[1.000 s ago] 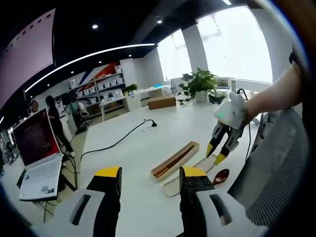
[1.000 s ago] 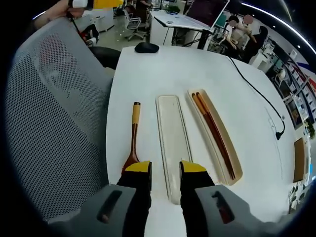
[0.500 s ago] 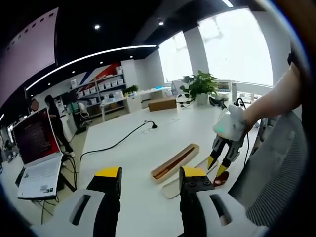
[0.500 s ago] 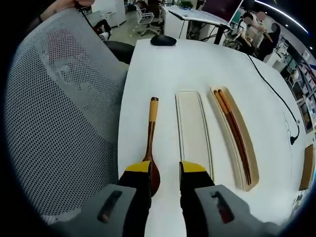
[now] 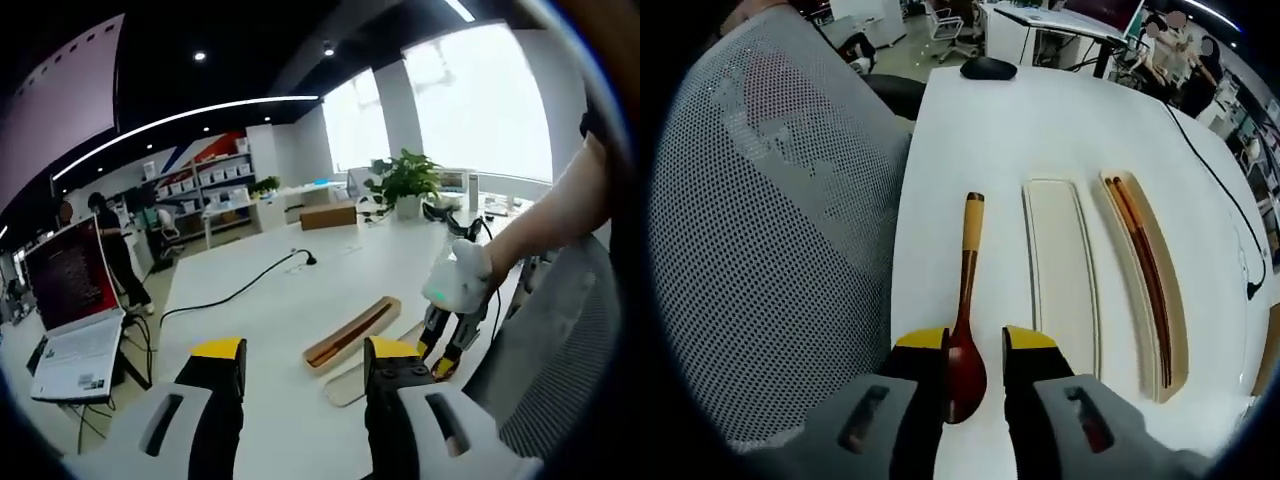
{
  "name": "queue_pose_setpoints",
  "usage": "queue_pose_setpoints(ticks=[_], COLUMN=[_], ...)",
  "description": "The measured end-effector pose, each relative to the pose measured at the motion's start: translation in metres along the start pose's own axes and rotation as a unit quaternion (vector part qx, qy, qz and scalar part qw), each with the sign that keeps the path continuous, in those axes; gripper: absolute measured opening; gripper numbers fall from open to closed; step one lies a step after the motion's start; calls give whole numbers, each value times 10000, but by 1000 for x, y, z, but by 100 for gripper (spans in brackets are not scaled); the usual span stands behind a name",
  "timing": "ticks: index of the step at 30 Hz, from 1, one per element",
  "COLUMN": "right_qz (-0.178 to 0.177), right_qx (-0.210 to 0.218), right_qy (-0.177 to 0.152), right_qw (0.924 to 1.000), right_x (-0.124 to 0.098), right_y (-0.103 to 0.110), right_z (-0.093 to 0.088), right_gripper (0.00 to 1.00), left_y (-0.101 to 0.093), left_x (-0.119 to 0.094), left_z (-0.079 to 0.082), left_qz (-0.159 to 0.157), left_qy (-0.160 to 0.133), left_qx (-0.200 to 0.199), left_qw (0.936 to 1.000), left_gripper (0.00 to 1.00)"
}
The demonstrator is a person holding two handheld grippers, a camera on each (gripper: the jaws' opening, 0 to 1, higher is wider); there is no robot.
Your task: Arrange the utensils inside the cutlery case until each visible utensil rests in its matching compartment.
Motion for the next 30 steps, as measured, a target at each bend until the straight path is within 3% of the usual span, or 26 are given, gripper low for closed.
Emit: queue_pose_setpoints(ticks=[18, 23, 30], right_qz=[239, 181, 35], right_qx=[-45, 22, -237], right_qy=[76, 102, 226], right_qw=[9997, 9998, 9995], right_x=[22, 22, 24], right_y=[7, 4, 2], right_z=[7, 8, 10], right_gripper=[17, 13, 9], left_y=[1, 1, 1], left_x=[0, 0, 0], left_z=[0, 0, -1], left_qz=[4, -5, -28], left_qy=[-20, -14, -3], left_qx=[-70, -74, -90], left_qw=[10000, 10000, 10000], left_gripper=[48, 48, 48])
Point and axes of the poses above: the point that each gripper's makers call its tool centre point, and the gripper's own axes: x roughly forward along the fingers, y roughly to its left, z roughly out of its top, the point moved 2 cm from there along -x, roughly backward along the fingers, and after that the axes turned 11 degrees about -x, right-handed, at the moved point
